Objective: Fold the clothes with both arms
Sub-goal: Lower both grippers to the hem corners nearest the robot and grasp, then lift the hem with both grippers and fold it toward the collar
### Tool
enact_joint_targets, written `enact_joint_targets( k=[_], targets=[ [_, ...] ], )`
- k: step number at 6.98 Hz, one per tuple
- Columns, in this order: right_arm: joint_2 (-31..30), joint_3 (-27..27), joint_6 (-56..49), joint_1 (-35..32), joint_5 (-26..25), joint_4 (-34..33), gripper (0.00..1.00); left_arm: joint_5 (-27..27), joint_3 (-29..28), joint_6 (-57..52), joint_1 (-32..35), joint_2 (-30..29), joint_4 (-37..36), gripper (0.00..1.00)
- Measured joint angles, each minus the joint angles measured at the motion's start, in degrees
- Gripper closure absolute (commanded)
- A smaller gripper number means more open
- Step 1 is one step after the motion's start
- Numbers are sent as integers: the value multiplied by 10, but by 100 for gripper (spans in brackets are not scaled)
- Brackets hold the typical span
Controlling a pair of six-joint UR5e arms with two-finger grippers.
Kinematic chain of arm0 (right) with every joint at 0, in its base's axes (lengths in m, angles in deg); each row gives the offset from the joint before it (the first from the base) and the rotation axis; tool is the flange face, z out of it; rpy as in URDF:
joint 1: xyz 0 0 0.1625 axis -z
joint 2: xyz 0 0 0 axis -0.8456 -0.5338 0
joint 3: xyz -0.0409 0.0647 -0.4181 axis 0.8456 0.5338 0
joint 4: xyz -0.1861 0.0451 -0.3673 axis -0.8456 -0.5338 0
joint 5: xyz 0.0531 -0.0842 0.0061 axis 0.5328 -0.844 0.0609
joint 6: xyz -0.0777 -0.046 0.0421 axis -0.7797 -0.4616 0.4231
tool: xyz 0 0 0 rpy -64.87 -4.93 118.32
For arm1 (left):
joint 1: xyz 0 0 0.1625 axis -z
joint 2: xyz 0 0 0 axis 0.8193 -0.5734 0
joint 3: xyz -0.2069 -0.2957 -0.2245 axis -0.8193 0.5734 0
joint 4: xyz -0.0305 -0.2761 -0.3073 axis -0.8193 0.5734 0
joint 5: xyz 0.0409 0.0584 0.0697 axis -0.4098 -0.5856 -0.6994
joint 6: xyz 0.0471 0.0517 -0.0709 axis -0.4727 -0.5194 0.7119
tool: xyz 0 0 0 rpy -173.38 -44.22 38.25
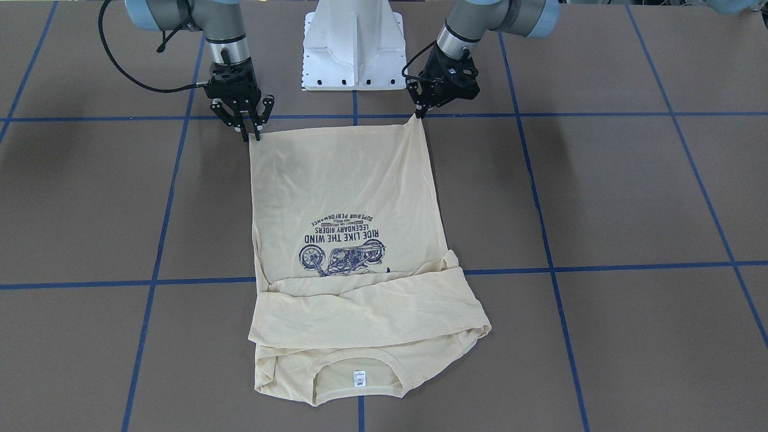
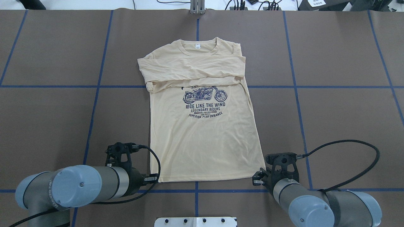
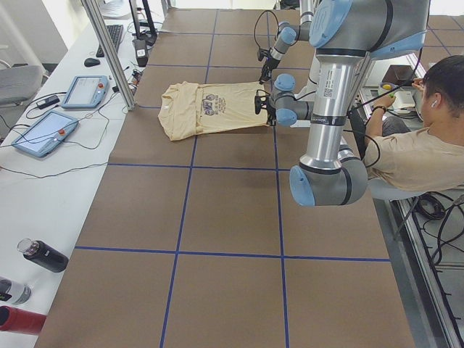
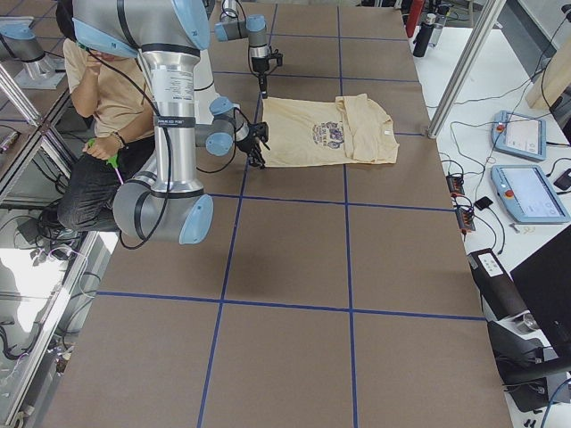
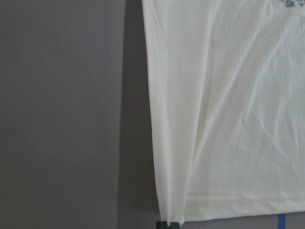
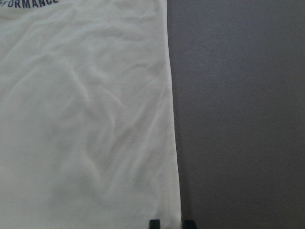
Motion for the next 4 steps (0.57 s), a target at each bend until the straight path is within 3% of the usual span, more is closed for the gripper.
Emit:
enact_joint_targets(
  k=[4],
  targets=[
    [-2,-23,-1,0,1,-4,100,0,3,2,0,1,0,100]
  ],
)
